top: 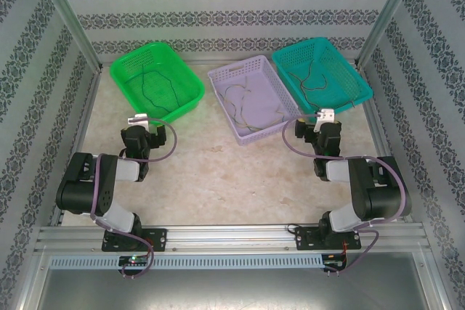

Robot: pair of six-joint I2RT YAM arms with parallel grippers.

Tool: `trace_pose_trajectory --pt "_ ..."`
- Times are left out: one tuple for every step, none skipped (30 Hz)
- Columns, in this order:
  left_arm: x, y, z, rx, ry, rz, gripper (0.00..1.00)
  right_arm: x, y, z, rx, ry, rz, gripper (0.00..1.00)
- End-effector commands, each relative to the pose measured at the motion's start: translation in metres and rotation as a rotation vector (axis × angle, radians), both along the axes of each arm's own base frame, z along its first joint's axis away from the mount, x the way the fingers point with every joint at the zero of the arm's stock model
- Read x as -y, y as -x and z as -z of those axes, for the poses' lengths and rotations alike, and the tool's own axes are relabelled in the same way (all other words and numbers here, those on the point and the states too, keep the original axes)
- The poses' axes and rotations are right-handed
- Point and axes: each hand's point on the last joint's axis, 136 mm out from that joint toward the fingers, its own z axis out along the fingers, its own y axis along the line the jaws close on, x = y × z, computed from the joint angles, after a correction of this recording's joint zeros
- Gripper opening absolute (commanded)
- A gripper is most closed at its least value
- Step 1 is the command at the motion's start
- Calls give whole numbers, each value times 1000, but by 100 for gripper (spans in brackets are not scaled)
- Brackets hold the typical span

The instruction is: Untangle the cables

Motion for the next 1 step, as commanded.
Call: trace_pose_trajectory --pt "0 -8 -14 54 -9 8 100 1 -6 -11 41 8 3 98"
